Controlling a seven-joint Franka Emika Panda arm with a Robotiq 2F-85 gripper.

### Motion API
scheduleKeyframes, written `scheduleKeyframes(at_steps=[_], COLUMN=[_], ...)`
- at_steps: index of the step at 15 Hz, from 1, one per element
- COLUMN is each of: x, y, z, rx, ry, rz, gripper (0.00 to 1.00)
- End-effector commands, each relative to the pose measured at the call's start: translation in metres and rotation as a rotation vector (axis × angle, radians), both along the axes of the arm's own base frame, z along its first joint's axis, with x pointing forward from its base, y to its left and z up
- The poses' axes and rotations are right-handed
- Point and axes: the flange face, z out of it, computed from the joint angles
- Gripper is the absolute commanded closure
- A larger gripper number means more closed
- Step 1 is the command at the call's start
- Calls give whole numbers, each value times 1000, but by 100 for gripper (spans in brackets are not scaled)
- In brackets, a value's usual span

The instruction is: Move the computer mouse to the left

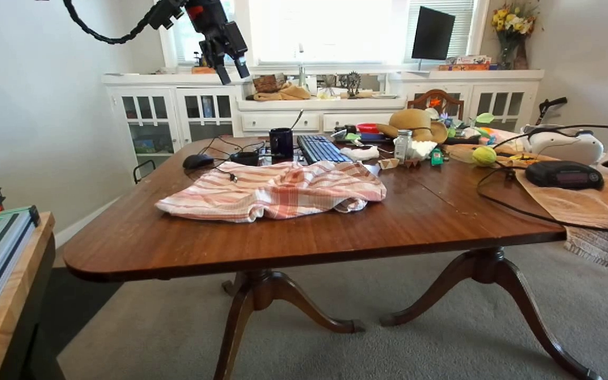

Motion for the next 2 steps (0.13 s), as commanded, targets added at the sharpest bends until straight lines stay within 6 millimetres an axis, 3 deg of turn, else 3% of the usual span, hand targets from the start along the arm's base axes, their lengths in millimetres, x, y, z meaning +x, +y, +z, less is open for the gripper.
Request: scheduleKeyframes(at_steps=[1,2], x=[-1,-2], y=[-1,0], z=[1,0], rx=[4,5], ry=[3,4], rz=[0,1], gripper=[0,0])
